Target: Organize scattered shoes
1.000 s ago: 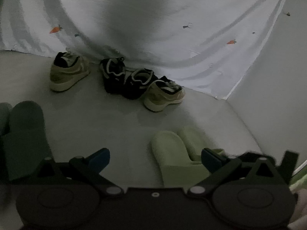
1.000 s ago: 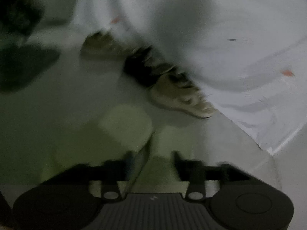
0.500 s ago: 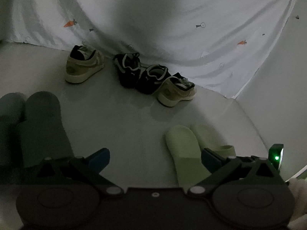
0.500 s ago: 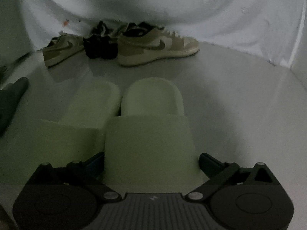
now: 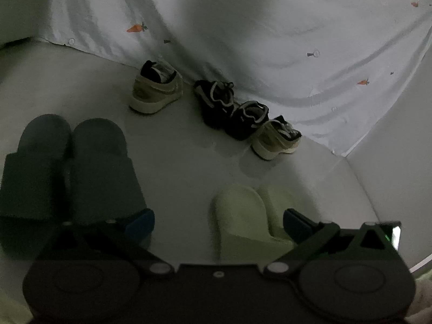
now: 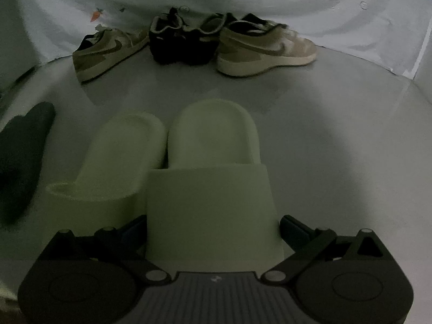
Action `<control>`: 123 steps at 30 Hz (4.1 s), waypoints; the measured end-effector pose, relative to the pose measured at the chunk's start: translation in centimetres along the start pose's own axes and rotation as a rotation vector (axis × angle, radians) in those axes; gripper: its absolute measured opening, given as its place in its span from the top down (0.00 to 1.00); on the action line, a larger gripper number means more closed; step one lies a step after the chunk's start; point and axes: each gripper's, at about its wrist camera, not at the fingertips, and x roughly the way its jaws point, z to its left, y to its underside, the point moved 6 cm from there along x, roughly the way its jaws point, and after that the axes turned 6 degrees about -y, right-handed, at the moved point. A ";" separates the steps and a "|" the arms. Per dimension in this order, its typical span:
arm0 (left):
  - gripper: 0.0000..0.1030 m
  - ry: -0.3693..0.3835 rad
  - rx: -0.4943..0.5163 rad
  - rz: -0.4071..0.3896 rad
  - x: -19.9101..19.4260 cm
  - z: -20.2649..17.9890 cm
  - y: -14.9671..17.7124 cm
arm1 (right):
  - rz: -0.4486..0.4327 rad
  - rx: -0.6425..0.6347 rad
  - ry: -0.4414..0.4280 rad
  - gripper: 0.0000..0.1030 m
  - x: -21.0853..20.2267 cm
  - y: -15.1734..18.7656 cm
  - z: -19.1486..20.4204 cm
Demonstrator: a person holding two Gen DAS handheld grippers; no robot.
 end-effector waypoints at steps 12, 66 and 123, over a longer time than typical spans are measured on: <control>0.00 -0.007 -0.049 -0.039 -1.8 6.2 -1.1 | -0.213 -0.388 -0.031 0.02 -7.1 0.2 8.6; 0.00 0.100 0.053 -0.030 2.0 7.3 -4.8 | -0.077 0.201 -0.200 0.05 5.3 -6.0 3.8; 0.01 0.113 0.065 -0.026 4.4 -4.3 -2.2 | -0.465 0.010 0.159 0.00 -7.8 -5.8 -0.6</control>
